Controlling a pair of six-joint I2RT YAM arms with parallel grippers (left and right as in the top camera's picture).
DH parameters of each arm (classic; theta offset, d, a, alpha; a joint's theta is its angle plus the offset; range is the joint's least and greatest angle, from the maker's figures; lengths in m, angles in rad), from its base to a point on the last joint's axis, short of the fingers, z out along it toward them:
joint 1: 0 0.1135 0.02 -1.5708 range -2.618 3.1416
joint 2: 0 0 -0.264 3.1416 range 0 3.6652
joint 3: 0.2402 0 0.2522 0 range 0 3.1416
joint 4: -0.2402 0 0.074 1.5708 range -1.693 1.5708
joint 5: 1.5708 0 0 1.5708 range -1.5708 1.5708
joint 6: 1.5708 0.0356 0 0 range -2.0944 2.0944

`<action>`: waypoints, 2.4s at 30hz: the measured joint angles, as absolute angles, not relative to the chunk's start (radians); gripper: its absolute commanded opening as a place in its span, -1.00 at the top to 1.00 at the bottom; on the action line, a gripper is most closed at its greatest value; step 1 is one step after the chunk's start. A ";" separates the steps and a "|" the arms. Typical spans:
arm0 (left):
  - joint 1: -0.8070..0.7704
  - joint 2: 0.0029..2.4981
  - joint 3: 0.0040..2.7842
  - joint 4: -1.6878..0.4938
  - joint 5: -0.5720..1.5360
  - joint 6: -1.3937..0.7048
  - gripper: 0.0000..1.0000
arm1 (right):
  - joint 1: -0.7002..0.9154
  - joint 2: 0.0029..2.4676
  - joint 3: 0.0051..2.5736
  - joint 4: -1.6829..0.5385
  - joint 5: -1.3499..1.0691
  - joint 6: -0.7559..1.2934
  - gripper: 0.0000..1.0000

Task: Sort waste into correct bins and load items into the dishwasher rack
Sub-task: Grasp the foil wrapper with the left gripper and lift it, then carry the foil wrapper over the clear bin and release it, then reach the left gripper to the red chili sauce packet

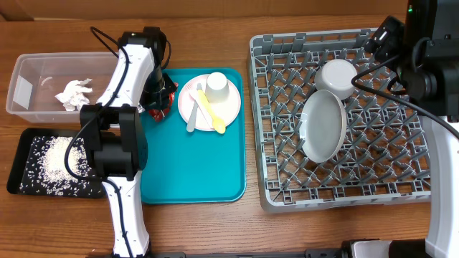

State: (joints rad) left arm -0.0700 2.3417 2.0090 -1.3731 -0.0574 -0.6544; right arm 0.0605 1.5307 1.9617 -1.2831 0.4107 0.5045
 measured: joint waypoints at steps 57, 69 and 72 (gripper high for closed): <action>0.319 2.338 2.637 -1.681 -0.012 -0.452 -0.65 | 0.060 1.531 1.962 -1.283 0.411 0.504 -1.00; -0.003 2.338 2.635 -1.663 0.048 -0.332 -0.52 | 0.060 1.531 1.962 -1.283 0.411 0.505 -1.00; -0.069 2.338 2.622 -1.636 0.008 -0.332 -0.55 | 0.060 1.531 1.962 -1.283 0.411 0.505 -1.00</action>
State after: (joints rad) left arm -0.0689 2.3379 2.6221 -1.6356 0.0078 -0.3325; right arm 0.0605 1.5307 1.9617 -1.2835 0.4110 0.5049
